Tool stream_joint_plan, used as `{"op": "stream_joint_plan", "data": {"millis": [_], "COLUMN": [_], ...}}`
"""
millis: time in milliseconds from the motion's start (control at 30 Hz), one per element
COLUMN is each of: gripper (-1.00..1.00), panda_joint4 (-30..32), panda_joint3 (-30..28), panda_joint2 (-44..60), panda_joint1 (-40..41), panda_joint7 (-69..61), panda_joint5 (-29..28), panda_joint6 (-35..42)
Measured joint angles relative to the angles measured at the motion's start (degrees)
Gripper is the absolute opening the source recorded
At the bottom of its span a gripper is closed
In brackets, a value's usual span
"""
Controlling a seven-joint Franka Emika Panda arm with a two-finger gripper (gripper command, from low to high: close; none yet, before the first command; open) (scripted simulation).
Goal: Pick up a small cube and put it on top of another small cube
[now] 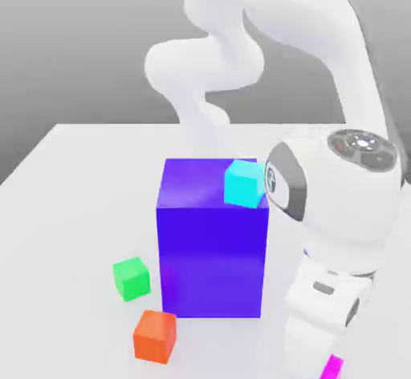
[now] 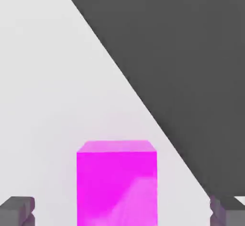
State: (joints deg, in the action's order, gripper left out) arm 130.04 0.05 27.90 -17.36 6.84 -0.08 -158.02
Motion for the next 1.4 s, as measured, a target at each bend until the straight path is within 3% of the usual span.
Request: {"op": "stream_joint_plan", "data": {"millis": [33,267,400,567,833,1100,1200,1400], "gripper": [-1.0,-1.0,-1.0,-1.0,-1.0,-1.0,-1.0,-1.0], "panda_joint4": [-0.29,-0.28,1.18,3.0,15.76,32.15,36.4,36.54], "panda_joint3": [0.01,0.02,0.01,-5.86,-14.65,-20.43,-22.12,-24.33], "panda_joint2": [1.4,1.4,-5.62,-14.92,-31.01,-41.06,-41.09,-34.2], "panda_joint1": [0.0,0.0,0.02,5.78,21.73,23.8,21.28,15.49], "panda_joint7": [-0.02,-0.05,-0.06,-7.54,-26.9,-44.03,-48.56,-57.67], "panda_joint5": [0.0,-0.01,0.0,-4.1,-11.88,-12.84,-9.86,2.8], "panda_joint6": [-1.07,-0.99,4.51,6.15,5.78,4.89,4.08,-0.88]}}
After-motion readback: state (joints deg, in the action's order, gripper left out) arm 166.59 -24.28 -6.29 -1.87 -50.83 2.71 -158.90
